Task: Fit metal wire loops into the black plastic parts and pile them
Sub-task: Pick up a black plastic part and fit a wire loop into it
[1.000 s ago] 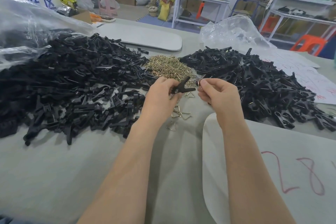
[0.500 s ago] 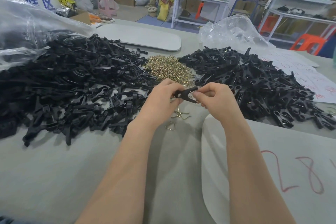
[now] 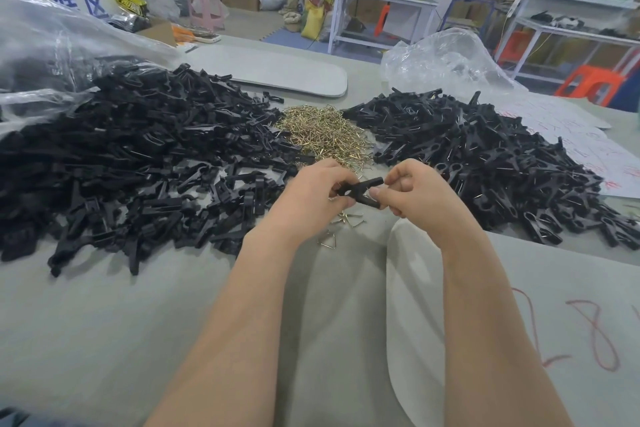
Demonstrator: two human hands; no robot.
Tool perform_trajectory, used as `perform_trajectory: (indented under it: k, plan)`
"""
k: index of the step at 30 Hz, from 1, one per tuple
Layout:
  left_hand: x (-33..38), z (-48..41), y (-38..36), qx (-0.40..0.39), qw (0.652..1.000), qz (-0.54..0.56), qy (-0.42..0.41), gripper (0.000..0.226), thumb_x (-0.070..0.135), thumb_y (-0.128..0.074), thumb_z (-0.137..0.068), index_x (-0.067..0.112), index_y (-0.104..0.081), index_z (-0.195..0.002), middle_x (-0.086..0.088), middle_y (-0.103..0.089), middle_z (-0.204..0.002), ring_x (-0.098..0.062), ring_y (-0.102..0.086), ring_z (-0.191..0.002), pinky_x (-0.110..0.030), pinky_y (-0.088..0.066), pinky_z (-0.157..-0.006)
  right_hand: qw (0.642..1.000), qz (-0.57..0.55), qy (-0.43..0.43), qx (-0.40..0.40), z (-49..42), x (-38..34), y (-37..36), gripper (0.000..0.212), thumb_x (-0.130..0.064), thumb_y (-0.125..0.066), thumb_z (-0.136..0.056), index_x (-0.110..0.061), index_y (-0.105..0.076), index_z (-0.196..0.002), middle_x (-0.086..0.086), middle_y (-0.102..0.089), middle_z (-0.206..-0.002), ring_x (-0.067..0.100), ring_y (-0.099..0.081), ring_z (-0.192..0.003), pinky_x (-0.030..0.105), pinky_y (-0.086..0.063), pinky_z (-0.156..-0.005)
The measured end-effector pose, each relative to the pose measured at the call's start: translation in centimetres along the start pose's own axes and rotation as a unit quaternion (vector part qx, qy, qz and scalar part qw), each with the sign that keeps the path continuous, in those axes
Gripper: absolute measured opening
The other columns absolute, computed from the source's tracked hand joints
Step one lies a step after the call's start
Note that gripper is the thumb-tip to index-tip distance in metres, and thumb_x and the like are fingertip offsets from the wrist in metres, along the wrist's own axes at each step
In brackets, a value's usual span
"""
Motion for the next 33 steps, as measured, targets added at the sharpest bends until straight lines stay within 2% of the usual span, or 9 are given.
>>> perform_trajectory:
  k: [6, 9, 11, 14, 16, 19, 23, 27, 33]
  plan:
    - [0.0, 0.1, 0.0, -0.026, 1.000, 0.005, -0.009, 0.023, 0.011, -0.071, -0.082, 0.015, -0.070, -0.105, 0.002, -0.059, -0.100, -0.013, -0.056, -0.084, -0.033, -0.049, -0.087, 0.999, 0.017, -0.004, -0.031, 0.1, 0.2, -0.1, 0.024, -0.018, -0.072, -0.082, -0.014, -0.051, -0.090, -0.007, -0.059, -0.050, 0.000, -0.047, -0.043, 0.020, -0.042, -0.053]
    - [-0.1, 0.2, 0.4, -0.039, 0.995, 0.097, 0.008, 0.018, 0.015, -0.073, -0.081, 0.024, -0.071, -0.097, 0.010, -0.062, -0.090, -0.005, -0.058, -0.078, -0.026, -0.051, -0.083, 0.976, -0.208, -0.009, -0.066, 0.3, 0.1, 0.1, 0.028, -0.019, -0.074, -0.078, -0.008, -0.053, -0.093, 0.001, -0.055, -0.061, 0.006, -0.048, -0.047, 0.015, -0.042, -0.048]
    - [0.4, 0.3, 0.6, -0.042, 0.984, 0.171, 0.007, 0.019, 0.018, -0.075, -0.080, 0.035, -0.069, -0.086, 0.017, -0.064, -0.081, -0.003, -0.058, -0.073, -0.025, -0.051, -0.078, 0.931, -0.343, -0.042, -0.114, 0.4, -0.1, -0.2, 0.038, -0.035, -0.071, -0.071, -0.007, -0.055, -0.092, 0.004, -0.055, -0.067, 0.007, -0.050, -0.049, 0.016, -0.046, -0.050]
    - [0.9, 0.4, 0.8, -0.025, 0.971, 0.238, 0.005, 0.025, 0.015, -0.075, -0.079, 0.039, -0.067, -0.082, 0.019, -0.065, -0.074, -0.005, -0.058, -0.071, -0.028, -0.050, -0.074, 0.909, -0.338, -0.133, -0.203, 1.0, -0.2, -1.4, 0.071, -0.061, -0.061, -0.060, -0.005, -0.062, -0.103, 0.013, -0.069, -0.081, 0.019, -0.067, -0.066, 0.023, -0.055, -0.058]
    - [1.2, 0.4, 1.0, -0.015, 0.969, 0.247, -0.009, 0.021, 0.014, -0.074, -0.080, 0.034, -0.068, -0.085, 0.018, -0.064, -0.075, -0.005, -0.058, -0.074, -0.026, -0.048, -0.076, 0.892, -0.343, -0.138, -0.259, 1.3, -0.4, -2.3, 0.081, -0.069, -0.055, -0.059, -0.003, -0.064, -0.105, 0.020, -0.072, -0.091, 0.025, -0.072, -0.081, 0.026, -0.057, -0.062]
    - [1.3, 0.3, 1.2, 0.010, 0.972, 0.235, -0.017, 0.018, 0.018, -0.075, -0.079, 0.032, -0.067, -0.087, 0.014, -0.065, -0.085, 0.001, -0.058, -0.082, -0.016, -0.045, -0.081, 0.872, -0.398, -0.125, -0.256, 1.2, -0.9, -3.0, 0.072, -0.064, -0.052, -0.064, -0.003, -0.064, -0.100, 0.016, -0.073, -0.081, 0.020, -0.072, -0.070, 0.024, -0.058, -0.057]
    - [1.4, 0.2, 1.2, 0.018, 0.977, 0.214, -0.021, 0.020, 0.020, -0.075, -0.079, 0.028, -0.067, -0.095, 0.010, -0.059, -0.101, -0.001, -0.056, -0.091, -0.022, -0.044, -0.089, 0.860, -0.431, -0.124, -0.244, 1.0, -1.0, -3.6, 0.058, -0.057, -0.053, -0.067, -0.003, -0.074, -0.077, 0.013, -0.071, -0.067, 0.016, -0.070, -0.058, 0.022, -0.056, -0.050]
    - [1.7, 0.3, 1.3, 0.013, 0.974, 0.225, -0.033, 0.020, 0.015, -0.074, -0.079, 0.024, -0.069, -0.096, 0.006, -0.062, -0.097, -0.005, -0.058, -0.088, -0.029, -0.048, -0.088, 0.848, -0.452, -0.125, -0.247, 1.0, -0.9, -3.9, 0.054, -0.055, -0.052, -0.068, -0.008, -0.077, -0.071, 0.011, -0.071, -0.066, 0.015, -0.070, -0.057, 0.021, -0.056, -0.050]
    - [1.7, 0.4, 1.5, 0.014, 0.974, 0.221, -0.045, 0.019, 0.015, -0.076, -0.077, 0.024, -0.069, -0.092, 0.006, -0.064, -0.094, -0.006, -0.058, -0.089, -0.030, -0.046, -0.088, 0.842, -0.467, -0.117, -0.244, 1.4, -1.1, -4.0, 0.050, -0.051, -0.052, -0.069, -0.007, -0.076, -0.070, 0.012, -0.071, -0.064, 0.015, -0.070, -0.057, 0.021, -0.056, -0.051]
Point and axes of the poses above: each hand's wrist, its own z-axis away from the middle knuckle, its own y-axis out of the back of the hand, x = y × z, the point moved 3 cm from there along -z, towards the middle knuckle
